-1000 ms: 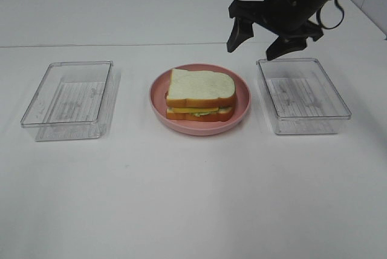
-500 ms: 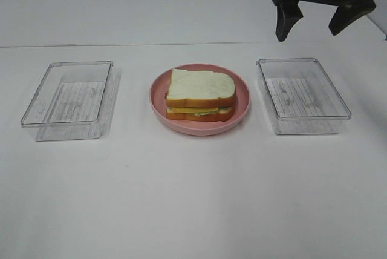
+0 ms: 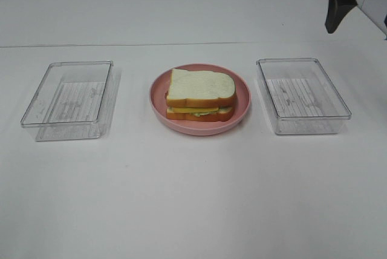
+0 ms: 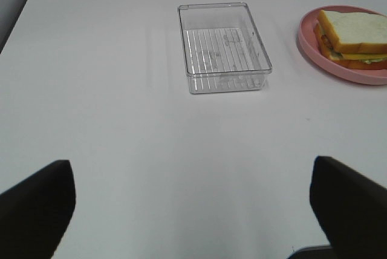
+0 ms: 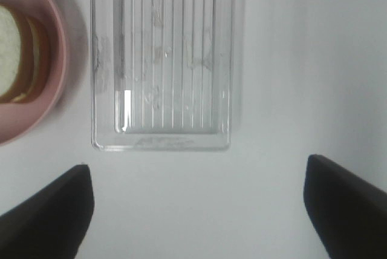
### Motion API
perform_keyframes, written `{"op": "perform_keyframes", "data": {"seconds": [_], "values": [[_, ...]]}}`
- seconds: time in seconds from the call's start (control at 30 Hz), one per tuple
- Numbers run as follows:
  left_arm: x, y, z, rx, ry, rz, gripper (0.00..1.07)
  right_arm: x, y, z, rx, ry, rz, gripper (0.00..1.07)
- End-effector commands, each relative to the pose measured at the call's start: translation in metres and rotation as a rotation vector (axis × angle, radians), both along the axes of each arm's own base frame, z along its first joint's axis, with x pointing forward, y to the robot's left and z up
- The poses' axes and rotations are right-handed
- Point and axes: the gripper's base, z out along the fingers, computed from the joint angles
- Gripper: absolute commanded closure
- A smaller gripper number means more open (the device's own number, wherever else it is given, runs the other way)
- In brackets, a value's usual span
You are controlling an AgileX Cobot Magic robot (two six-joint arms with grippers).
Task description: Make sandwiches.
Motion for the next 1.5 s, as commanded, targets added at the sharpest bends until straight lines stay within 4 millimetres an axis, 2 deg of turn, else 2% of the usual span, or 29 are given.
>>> {"op": "perform_keyframes", "data": {"seconds": [0.03,0.07,0.1,0.13,0.17,0.2,0.27,0.3,0.33,0.37,0.4,0.43,0.47,0.5,0.53,0.57,0.63,0.73,0.8,0.9,0.93,1.07,1.3,1.37,1.5], "values": [[-0.002,-0.001,0.001,-0.011,-0.026,0.000,0.09,-0.027,-0.005,0.007,-0.007,-0.008,-0.023,0.15],[-0.002,-0.001,0.001,-0.011,-0.026,0.000,0.09,-0.038,-0.006,0.004,-0.005,0.002,-0.029,0.15],[-0.002,-0.001,0.001,-0.011,-0.026,0.000,0.09,-0.038,-0.006,0.004,-0.005,0.002,-0.029,0.15],[-0.002,-0.001,0.001,-0.011,-0.026,0.000,0.09,-0.064,-0.008,0.005,0.002,-0.007,-0.042,0.15],[-0.002,-0.001,0.001,-0.011,-0.026,0.000,0.09,-0.079,-0.010,0.006,0.005,-0.017,-0.046,0.15],[-0.002,-0.001,0.001,-0.011,-0.026,0.000,0.09,-0.079,-0.010,0.006,0.005,-0.017,-0.046,0.15],[-0.002,-0.001,0.001,-0.011,-0.026,0.000,0.09,-0.139,-0.016,0.018,0.029,-0.114,-0.072,0.15],[-0.002,-0.001,0.001,-0.011,-0.026,0.000,0.09,-0.139,-0.016,0.018,0.029,-0.114,-0.072,0.15],[-0.002,-0.001,0.001,-0.011,-0.026,0.000,0.09,-0.152,-0.018,0.016,0.034,-0.130,-0.076,0.15],[-0.002,-0.001,0.001,-0.011,-0.026,0.000,0.09,-0.152,-0.018,0.016,0.034,-0.130,-0.076,0.15],[-0.002,-0.001,0.001,-0.011,-0.026,0.000,0.09,-0.180,-0.020,0.014,0.043,-0.181,-0.076,0.15],[-0.002,-0.001,0.001,-0.011,-0.026,0.000,0.09,-0.195,-0.022,0.013,0.047,-0.211,-0.075,0.15],[-0.002,-0.001,0.001,-0.011,-0.026,0.000,0.09,-0.195,-0.022,0.013,0.047,-0.211,-0.075,0.15],[-0.002,-0.001,0.001,-0.011,-0.026,0.000,0.09,-0.223,-0.025,0.011,0.055,-0.269,-0.074,0.15],[-0.002,-0.001,0.001,-0.011,-0.026,0.000,0.09,-0.235,-0.026,0.009,0.059,-0.294,-0.074,0.15],[-0.002,-0.001,0.001,-0.011,-0.026,0.000,0.09,-0.235,-0.026,0.009,0.059,-0.294,-0.074,0.15],[-0.002,-0.001,0.001,-0.011,-0.026,0.000,0.09,-0.275,-0.030,-0.004,0.071,-0.379,-0.073,0.15],[-0.002,-0.001,0.001,-0.011,-0.026,0.000,0.09,-0.283,-0.031,-0.008,0.074,-0.401,-0.072,0.15],[-0.002,-0.001,0.001,-0.011,-0.026,0.000,0.09,-0.309,-0.034,-0.024,0.084,-0.473,-0.068,0.15],[-0.002,-0.001,0.001,-0.011,-0.026,0.000,0.09,-0.314,-0.035,-0.029,0.082,-0.488,-0.064,0.15],[-0.002,-0.001,0.001,-0.011,-0.026,0.000,0.09,-0.323,-0.036,-0.038,0.077,-0.514,-0.051,0.15],[-0.002,-0.001,0.001,-0.011,-0.026,0.000,0.09,-0.342,-0.038,-0.034,0.090,-0.672,-0.039,0.15],[-0.002,-0.001,0.001,-0.011,-0.026,0.000,0.09,-0.363,-0.040,-0.035,0.097,-0.764,-0.035,0.15],[-0.002,-0.001,0.001,-0.011,-0.026,0.000,0.09,-0.369,-0.041,-0.045,0.081,-0.725,-0.036,0.15],[-0.002,-0.001,0.001,-0.014,-0.028,-0.003,0.09,-0.367,-0.041,-0.048,0.078,-0.705,-0.025,0.16]]}}
